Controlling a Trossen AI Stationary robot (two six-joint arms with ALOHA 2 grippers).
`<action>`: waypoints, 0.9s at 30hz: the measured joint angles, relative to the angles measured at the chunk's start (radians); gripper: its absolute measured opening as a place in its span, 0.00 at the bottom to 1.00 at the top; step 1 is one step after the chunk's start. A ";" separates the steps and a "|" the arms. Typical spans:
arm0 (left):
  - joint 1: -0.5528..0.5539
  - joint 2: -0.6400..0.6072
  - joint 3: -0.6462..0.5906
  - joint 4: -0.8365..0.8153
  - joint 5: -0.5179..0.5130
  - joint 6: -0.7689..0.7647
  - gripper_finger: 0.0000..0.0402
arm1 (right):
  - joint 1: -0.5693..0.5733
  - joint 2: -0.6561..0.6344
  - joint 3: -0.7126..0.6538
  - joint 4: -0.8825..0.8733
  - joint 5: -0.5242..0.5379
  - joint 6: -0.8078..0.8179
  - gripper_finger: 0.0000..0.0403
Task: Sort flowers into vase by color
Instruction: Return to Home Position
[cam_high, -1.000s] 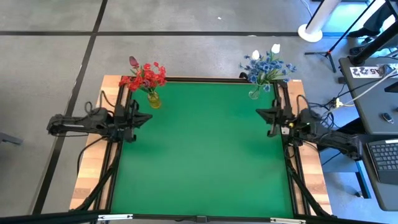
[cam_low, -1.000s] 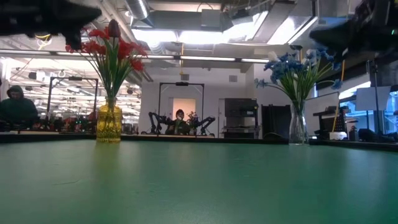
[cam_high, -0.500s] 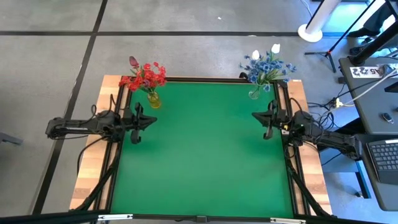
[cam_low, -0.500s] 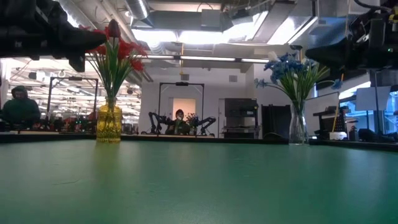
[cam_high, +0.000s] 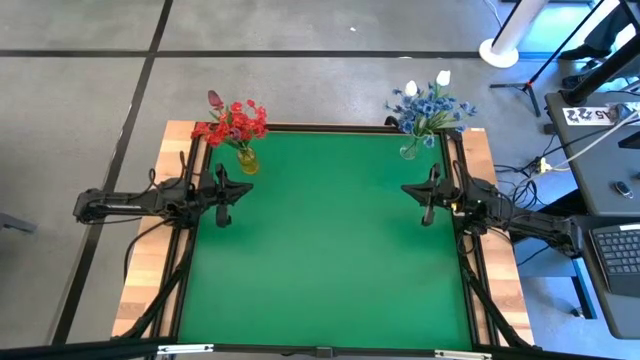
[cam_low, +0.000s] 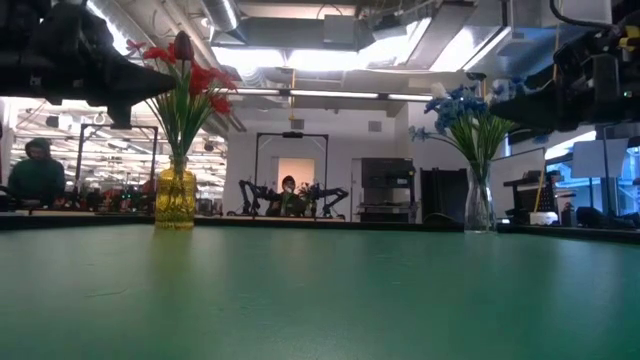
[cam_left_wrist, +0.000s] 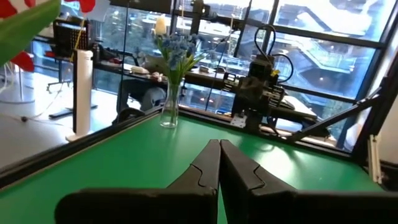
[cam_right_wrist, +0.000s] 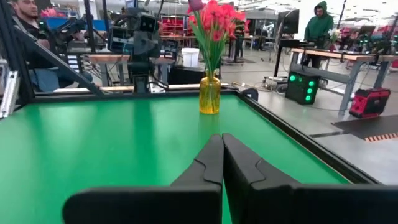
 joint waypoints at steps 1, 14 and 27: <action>0.000 0.000 0.000 0.000 0.000 -0.009 0.00 | 0.000 0.001 0.000 -0.001 0.007 0.000 0.00; 0.000 0.000 0.001 -0.064 0.006 -0.030 0.00 | 0.000 0.006 -0.002 -0.005 0.043 -0.001 0.00; 0.000 0.005 0.001 -0.091 0.006 -0.023 0.00 | 0.000 0.006 -0.002 -0.008 0.048 -0.001 0.05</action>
